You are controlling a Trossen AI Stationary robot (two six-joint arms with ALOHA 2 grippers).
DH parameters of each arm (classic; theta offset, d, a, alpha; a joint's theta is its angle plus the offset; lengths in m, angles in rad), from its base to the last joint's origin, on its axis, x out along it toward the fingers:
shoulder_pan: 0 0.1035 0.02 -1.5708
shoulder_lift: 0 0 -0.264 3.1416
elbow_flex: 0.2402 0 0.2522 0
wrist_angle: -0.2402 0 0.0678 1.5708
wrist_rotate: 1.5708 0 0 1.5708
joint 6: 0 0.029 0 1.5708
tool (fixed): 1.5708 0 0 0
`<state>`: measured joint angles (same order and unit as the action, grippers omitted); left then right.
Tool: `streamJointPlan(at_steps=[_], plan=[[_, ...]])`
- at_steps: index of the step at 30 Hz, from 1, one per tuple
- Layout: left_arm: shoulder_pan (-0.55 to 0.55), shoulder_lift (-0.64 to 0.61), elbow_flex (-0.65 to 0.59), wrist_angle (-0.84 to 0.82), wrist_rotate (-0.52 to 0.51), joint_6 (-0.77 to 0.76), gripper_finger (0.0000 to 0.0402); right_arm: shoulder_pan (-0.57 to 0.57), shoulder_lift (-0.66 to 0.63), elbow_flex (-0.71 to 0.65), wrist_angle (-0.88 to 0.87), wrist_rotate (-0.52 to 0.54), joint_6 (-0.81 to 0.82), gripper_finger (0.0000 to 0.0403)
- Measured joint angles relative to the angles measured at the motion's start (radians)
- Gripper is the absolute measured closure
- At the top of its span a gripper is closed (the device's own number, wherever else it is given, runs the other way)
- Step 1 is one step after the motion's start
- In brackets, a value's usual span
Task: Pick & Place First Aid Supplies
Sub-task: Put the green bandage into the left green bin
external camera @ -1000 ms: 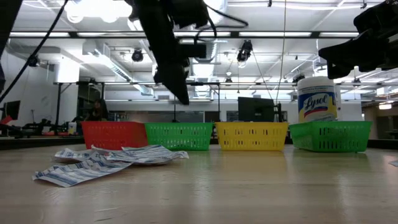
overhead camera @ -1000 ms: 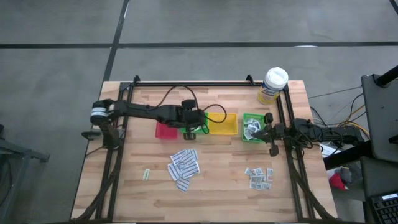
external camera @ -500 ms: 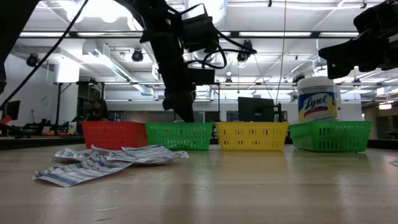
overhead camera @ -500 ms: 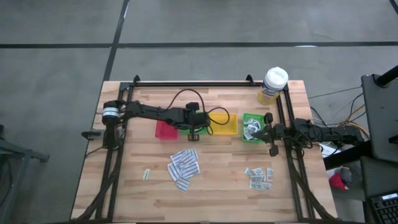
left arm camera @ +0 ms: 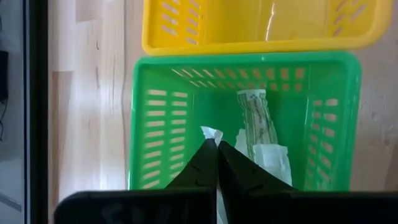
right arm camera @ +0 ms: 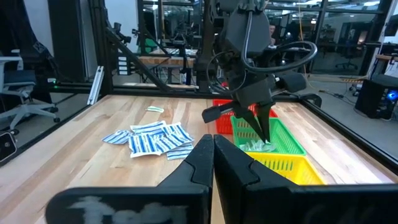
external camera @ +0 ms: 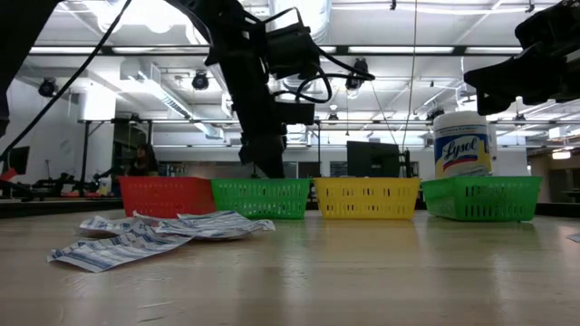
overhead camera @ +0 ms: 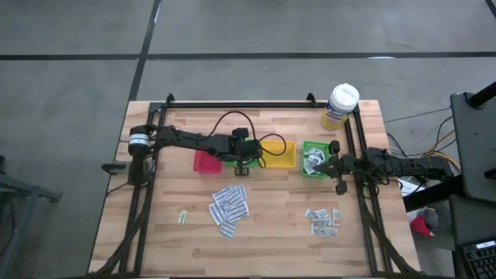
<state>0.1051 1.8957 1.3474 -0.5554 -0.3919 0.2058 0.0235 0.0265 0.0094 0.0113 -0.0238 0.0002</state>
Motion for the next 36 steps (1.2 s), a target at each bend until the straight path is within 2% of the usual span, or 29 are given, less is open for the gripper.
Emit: streamJointPlan(at_steps=[10,15,20,25,29,33,36], plan=[[0.0,0.0,-0.025,0.007,0.002,-0.022,0.0305,0.0,0.002,0.0,0.0,0.0,0.0,0.0394],[0.0,0.0,0.0,-0.024,-0.013,-0.022,0.0268,0.0,0.002,0.0,0.0,0.0,0.0,0.0394],[-0.001,-0.002,0.096,-0.183,-0.045,-0.025,0.0255,0.0,0.002,0.0,0.0,0.0,0.0,0.0394],[-0.01,-0.003,0.233,-0.455,-0.041,-0.141,0.0254,0.0,0.002,0.0,0.0,0.0,0.0,0.0394],[-0.019,-0.004,0.343,-0.726,0.037,-0.306,0.0254,0.0,0.002,0.0,0.0,0.0,0.0,0.0394],[-0.032,-0.004,0.404,-0.955,0.186,-0.529,0.0255,0.0,0.002,0.0,0.0,0.0,0.0,0.0394],[-0.047,-0.006,0.405,-1.024,0.31,-0.662,0.0255,0.0,0.002,0.0,0.0,0.0,0.0,0.0394]])
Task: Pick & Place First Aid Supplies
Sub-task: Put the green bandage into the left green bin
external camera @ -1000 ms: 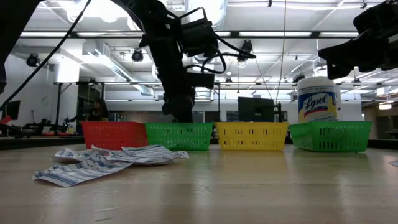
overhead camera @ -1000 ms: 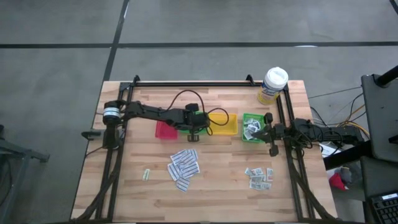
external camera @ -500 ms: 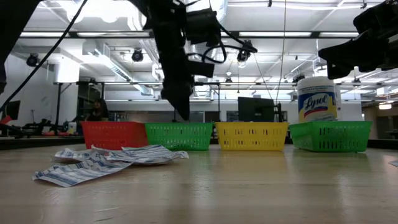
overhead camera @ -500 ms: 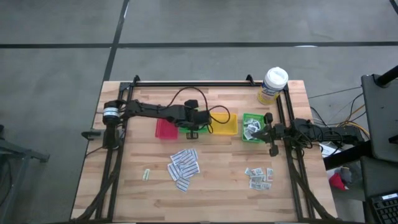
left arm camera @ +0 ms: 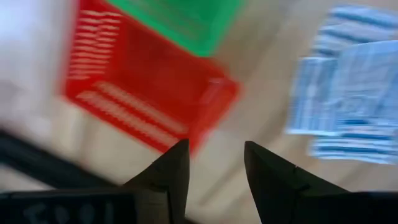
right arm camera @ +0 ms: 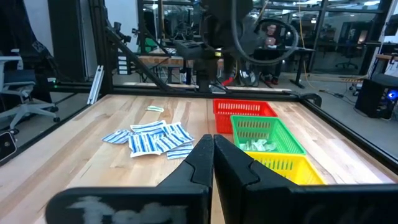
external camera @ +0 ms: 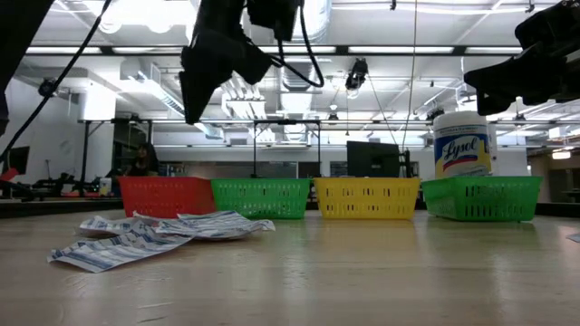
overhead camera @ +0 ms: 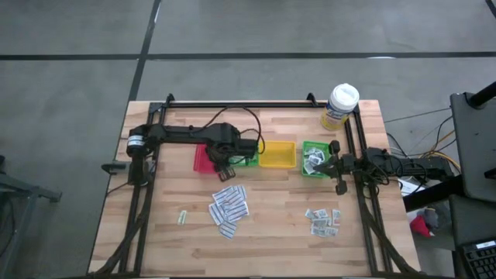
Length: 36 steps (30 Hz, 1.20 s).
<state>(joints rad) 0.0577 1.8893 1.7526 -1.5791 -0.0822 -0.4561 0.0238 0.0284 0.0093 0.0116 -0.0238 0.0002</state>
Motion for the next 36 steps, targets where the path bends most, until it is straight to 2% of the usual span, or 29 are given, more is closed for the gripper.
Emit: streamJointPlan(at_steps=[5,11,21,25,31,36], plan=[[-0.044,-0.021,-0.042,0.011,0.14,-0.104,0.0255,0.0,0.0,0.0,-0.001,0.0,0.0,0.0394],[-0.119,-0.05,-0.138,0.008,0.142,-0.259,0.0255,0.0,0.005,0.0,0.0,0.0,0.0,0.0394],[-0.313,-0.128,-0.389,0.049,0.143,-0.571,0.0254,0.0,0.006,0.0,0.0,0.0,0.0,0.0394],[-0.391,-0.187,-0.498,0.134,0.143,-0.726,0.0254,0.0,0.006,0.0,0.0,0.0,0.0,0.0394],[-0.483,-0.292,-0.65,0.345,0.145,-0.939,0.0254,0.0,0.006,0.0,0.0,0.0,0.0,0.0394],[-0.533,-0.341,-0.742,0.453,0.195,-1.09,0.0254,0.0,0.006,0.0,0.0,0.0,0.0,0.0394]])
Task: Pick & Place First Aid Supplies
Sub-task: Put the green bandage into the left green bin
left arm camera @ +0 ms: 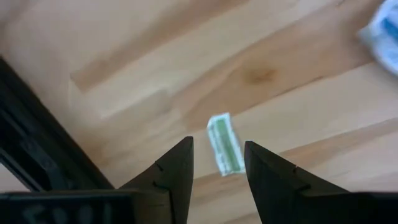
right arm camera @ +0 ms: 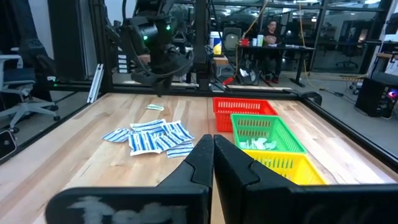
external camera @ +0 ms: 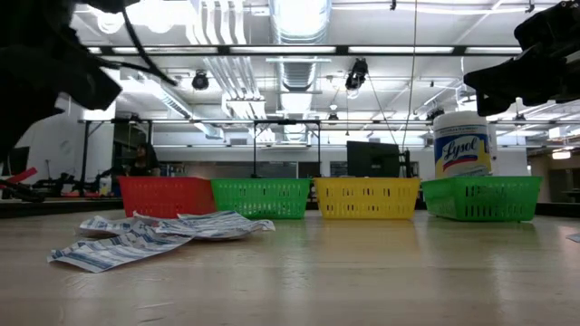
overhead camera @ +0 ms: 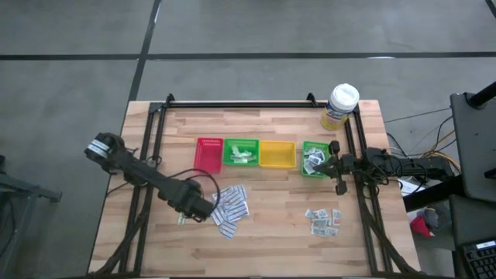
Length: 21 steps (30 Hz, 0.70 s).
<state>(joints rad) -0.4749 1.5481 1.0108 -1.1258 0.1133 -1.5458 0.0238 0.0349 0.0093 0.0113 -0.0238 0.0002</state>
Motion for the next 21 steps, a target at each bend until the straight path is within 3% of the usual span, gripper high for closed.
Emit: streamJointPlan(at_steps=[9,21], plan=[[-0.046,-0.015,-0.074,0.039,0.03,-0.131,0.0254,0.0,0.0,0.0,0.0,0.0,0.0,0.0394],[-0.047,-0.001,-0.189,0.257,0.017,-0.134,0.0254,0.0,0.0,0.0,0.0,0.0,0.0,0.0394]])
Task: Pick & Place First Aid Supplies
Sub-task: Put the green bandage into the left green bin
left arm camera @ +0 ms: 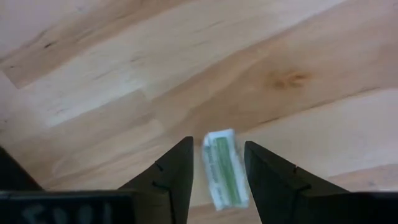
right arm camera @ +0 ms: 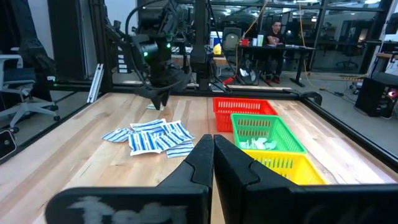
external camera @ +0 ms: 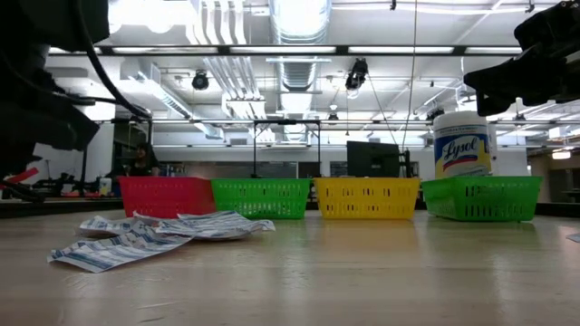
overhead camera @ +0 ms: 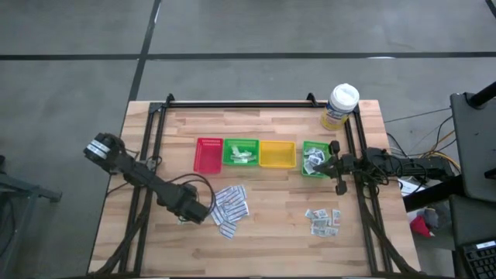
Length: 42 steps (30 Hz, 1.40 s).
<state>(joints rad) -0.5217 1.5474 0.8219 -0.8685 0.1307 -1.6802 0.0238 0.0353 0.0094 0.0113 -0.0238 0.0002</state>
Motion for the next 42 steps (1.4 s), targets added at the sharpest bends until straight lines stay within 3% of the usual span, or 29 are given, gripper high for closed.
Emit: streamJointPlan(at_steps=[42], plan=[[0.0,-0.078,-0.036,-0.021,-0.001,0.006,0.0254,0.0,0.0,0.0,0.0,0.0,0.0,0.0394]])
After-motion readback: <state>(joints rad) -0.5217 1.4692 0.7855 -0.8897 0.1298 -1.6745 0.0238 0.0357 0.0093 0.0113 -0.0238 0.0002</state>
